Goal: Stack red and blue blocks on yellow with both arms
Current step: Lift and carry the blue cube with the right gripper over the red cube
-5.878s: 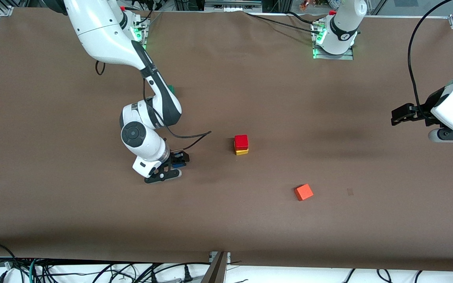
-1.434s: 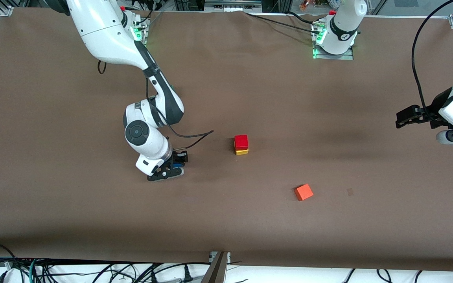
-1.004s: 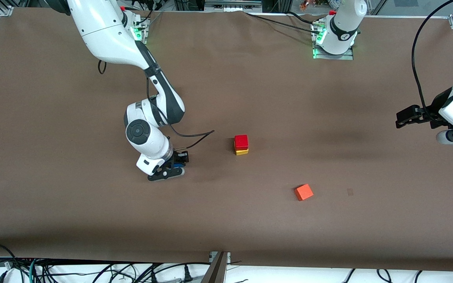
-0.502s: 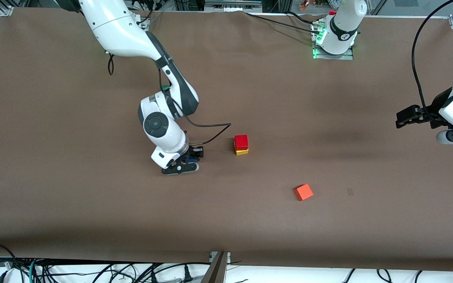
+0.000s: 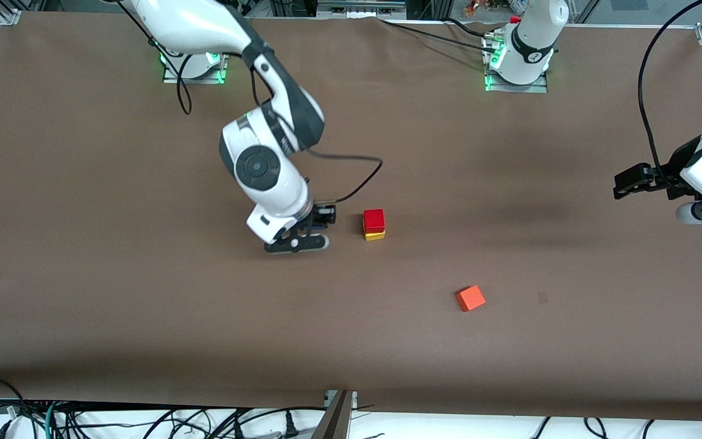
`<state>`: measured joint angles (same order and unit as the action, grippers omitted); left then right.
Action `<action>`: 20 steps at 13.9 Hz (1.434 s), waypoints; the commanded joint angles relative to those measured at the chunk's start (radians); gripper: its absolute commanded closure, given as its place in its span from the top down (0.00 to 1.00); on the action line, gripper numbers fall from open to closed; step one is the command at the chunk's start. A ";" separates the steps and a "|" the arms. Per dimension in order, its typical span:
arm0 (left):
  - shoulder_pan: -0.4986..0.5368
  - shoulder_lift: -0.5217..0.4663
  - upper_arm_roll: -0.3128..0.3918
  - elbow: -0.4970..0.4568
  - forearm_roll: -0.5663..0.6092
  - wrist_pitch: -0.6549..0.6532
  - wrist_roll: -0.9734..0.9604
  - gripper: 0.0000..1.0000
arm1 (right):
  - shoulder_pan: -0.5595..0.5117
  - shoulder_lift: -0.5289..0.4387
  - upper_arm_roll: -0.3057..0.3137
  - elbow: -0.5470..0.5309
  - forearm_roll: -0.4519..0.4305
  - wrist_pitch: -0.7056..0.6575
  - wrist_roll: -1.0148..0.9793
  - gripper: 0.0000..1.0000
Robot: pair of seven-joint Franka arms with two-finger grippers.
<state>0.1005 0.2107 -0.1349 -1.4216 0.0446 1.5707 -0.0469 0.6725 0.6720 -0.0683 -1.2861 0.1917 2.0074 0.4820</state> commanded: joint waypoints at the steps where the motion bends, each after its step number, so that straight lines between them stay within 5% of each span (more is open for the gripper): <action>1: 0.007 0.016 -0.006 0.032 0.009 -0.011 0.019 1.00 | 0.051 0.021 -0.001 0.103 0.003 -0.033 0.091 0.55; 7: 0.007 0.016 -0.006 0.033 0.009 -0.012 0.019 1.00 | 0.165 0.101 -0.011 0.172 -0.024 0.071 0.210 0.55; 14: 0.007 0.016 -0.006 0.033 0.008 -0.011 0.019 1.00 | 0.180 0.155 -0.010 0.174 -0.182 0.175 0.198 0.55; 20: 0.007 0.016 -0.006 0.033 0.008 -0.012 0.019 1.00 | 0.187 0.184 -0.011 0.174 -0.198 0.232 0.198 0.58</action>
<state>0.1012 0.2123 -0.1349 -1.4203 0.0446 1.5707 -0.0469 0.8503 0.8400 -0.0697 -1.1520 0.0113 2.2442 0.6733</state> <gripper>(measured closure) 0.000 0.432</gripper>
